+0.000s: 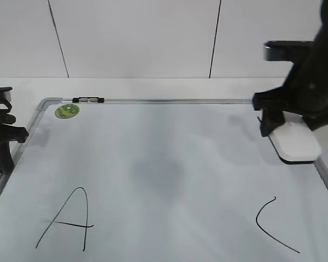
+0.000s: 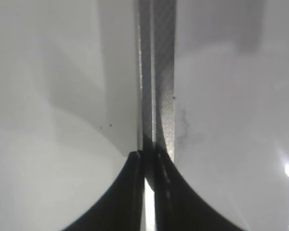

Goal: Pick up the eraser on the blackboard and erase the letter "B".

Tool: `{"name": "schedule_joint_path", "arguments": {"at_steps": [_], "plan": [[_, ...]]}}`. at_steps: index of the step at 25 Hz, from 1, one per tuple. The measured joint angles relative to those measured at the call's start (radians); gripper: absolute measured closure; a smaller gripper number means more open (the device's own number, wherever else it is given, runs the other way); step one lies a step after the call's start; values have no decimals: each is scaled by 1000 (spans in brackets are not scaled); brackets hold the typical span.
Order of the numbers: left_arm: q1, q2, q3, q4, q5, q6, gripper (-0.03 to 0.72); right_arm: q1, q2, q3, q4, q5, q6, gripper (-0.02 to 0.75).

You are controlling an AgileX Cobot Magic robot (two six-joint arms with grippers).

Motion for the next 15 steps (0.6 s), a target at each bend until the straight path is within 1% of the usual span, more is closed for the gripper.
{"name": "schedule_joint_path", "arguments": {"at_steps": [2, 4, 11, 15], "plan": [[0, 0, 0, 0, 0, 0, 671, -47, -48, 91, -2, -44, 2, 211], [0, 0, 0, 0, 0, 0, 671, -76, -78, 135, -8, -65, 0, 211], [0, 0, 0, -17, 6, 0, 671, -89, -79, 149, -10, -126, -35, 211], [0, 0, 0, -21, 12, 0, 671, -116, -47, 149, -10, -153, -55, 211]]}}
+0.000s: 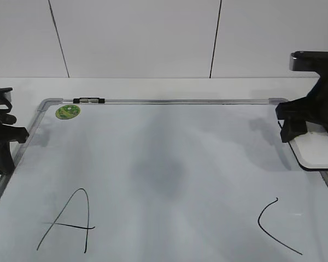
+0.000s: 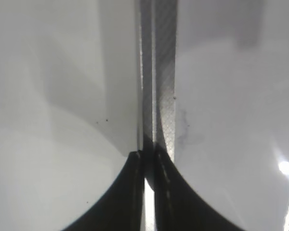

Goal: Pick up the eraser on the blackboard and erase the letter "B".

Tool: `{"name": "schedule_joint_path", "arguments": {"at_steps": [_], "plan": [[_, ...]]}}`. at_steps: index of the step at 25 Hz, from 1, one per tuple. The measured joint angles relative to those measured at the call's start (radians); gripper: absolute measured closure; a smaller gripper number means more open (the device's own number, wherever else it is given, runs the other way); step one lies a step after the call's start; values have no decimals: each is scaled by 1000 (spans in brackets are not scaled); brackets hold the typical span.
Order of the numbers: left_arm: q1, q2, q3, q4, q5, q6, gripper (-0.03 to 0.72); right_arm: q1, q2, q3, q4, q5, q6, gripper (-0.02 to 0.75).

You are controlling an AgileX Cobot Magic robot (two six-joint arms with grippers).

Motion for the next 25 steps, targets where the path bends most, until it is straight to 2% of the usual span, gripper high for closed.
{"name": "schedule_joint_path", "arguments": {"at_steps": [5, 10, 25], "plan": [[0, 0, 0, -1, 6, 1, 671, -55, 12, 0, 44, -4, -94, 211], [0, 0, 0, -2, 6, 1, 671, -61, 27, 0, 92, -11, -160, 211], [0, 0, 0, -4, 12, 1, 671, -62, 83, 0, 79, -71, -168, 211]]}}
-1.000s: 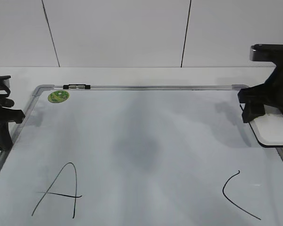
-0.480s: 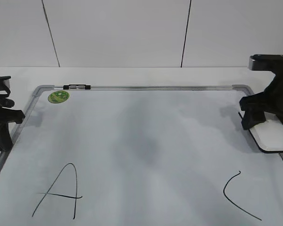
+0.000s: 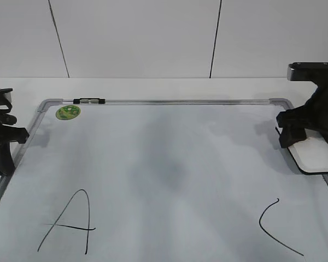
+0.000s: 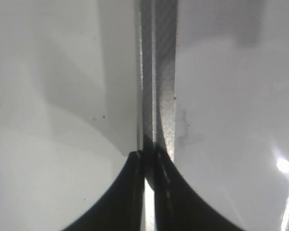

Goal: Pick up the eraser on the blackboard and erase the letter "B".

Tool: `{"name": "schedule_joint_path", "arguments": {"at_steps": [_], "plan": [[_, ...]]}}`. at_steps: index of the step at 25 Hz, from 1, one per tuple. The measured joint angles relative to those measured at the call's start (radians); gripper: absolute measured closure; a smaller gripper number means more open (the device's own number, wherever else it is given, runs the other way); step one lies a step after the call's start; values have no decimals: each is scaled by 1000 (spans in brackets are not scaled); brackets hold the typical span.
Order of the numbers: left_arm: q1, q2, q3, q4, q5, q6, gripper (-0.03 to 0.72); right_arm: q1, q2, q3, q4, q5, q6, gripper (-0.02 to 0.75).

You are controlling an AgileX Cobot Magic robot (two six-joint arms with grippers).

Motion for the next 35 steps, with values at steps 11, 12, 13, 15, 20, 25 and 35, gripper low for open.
{"name": "schedule_joint_path", "arguments": {"at_steps": [11, 12, 13, 15, 20, 25, 35], "plan": [[0, 0, 0, -2, 0, 1, 672, 0, 57, 0, -7, -16, 0, 211], [0, 0, 0, -2, 1, 1, 672, 0, 57, 0, -7, -16, 0, 211], [0, 0, 0, -2, 1, 1, 672, 0, 57, 0, -7, -16, 0, 211], [0, 0, 0, -2, 2, 1, 672, 0, 57, 0, -10, -16, 0, 211], [0, 0, 0, -2, 5, 1, 672, 0, 57, 0, -25, -16, 0, 211], [0, 0, 0, -2, 7, 1, 672, 0, 57, 0, -25, -16, 0, 211], [0, 0, 0, -2, 9, 1, 672, 0, 77, 0, -25, -14, 0, 208]]}}
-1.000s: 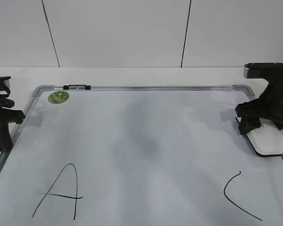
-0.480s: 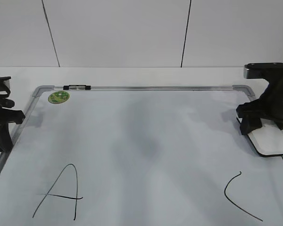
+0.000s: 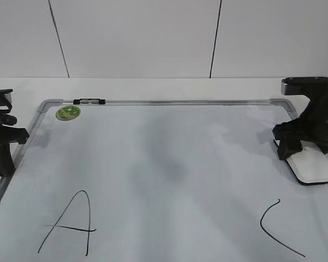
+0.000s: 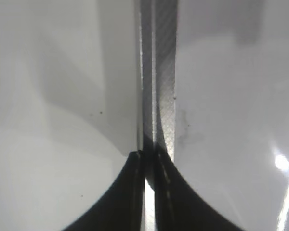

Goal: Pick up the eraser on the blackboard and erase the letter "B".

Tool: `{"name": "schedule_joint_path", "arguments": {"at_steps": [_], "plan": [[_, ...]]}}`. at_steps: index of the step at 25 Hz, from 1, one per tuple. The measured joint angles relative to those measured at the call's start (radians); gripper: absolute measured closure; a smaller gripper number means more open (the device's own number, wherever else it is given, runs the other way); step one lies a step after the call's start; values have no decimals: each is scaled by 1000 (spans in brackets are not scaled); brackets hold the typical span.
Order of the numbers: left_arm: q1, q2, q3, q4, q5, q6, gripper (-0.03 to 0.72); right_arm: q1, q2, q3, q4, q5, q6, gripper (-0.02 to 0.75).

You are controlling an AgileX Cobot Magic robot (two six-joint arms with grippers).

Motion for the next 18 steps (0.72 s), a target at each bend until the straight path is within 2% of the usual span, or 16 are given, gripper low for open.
{"name": "schedule_joint_path", "arguments": {"at_steps": [8, 18], "plan": [[0, 0, 0, 0, 3, 0, 672, 0, 2, -6, 0, 49, 20, 153], [0, 0, 0, 0, 11, 0, 672, 0, 2, -75, -7, 195, 29, 152]]}}
